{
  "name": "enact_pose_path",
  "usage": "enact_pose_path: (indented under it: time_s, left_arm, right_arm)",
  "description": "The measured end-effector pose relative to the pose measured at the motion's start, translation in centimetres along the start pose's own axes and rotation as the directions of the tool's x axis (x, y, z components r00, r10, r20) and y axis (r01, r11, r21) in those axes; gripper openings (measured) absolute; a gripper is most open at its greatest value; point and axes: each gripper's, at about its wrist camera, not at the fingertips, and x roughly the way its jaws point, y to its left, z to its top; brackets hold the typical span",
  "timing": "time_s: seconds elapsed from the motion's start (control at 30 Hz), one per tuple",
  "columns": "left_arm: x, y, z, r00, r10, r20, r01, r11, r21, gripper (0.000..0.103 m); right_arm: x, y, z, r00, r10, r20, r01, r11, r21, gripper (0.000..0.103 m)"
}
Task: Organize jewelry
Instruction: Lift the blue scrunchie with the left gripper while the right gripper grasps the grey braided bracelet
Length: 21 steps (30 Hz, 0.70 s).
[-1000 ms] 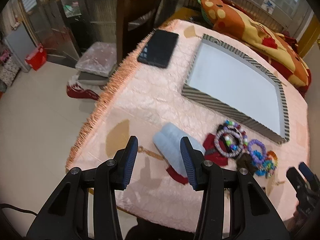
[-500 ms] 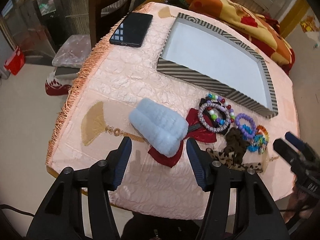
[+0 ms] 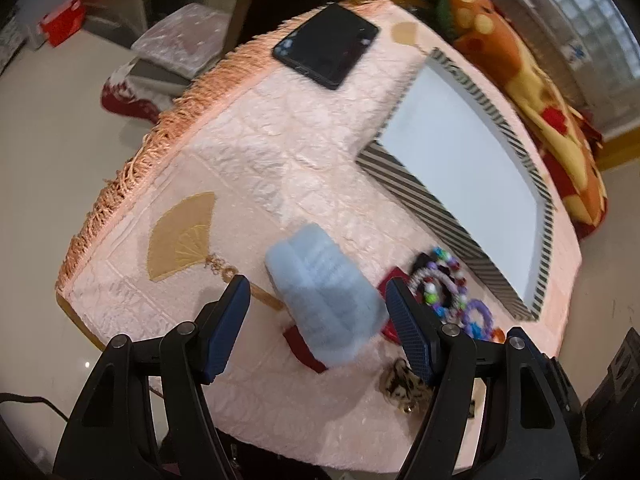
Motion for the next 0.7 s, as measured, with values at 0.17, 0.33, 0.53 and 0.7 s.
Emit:
enact_pose_path:
  time_s: [0.17,0.33,0.53,0.7]
  left_arm:
    - [0.9,0.2,0.5,1.000,0.004,-0.017,-0.004,1.000,-0.013,0.070]
    - [1.6,0.3,0.6,0.999,-0.004,-0.041,0.004,1.000,-0.014,0.070]
    - [2.3,0.3,0.6,0.997,-0.018,-0.072,0.018,1.000,-0.002,0.061]
    - [2.2,-0.4,0.4,0.998,-0.004,-0.063,0.007,0.998,0.061,0.031]
  right_arm:
    - [2.2,-0.3,0.9,0.999,0.001,-0.050,-0.002,1.000,-0.009,0.044]
    - [3.0,0.1,1.2,0.997,0.017,-0.073,-0.019,1.000,-0.018,0.036]
    - [4.5,0.1,1.0,0.994,0.023,-0.107,-0.023,1.000,-0.002,0.015]
    - [3.3,-0.6,0.9,0.995,0.073,-0.070,-0.071,0.997,0.040,0.006]
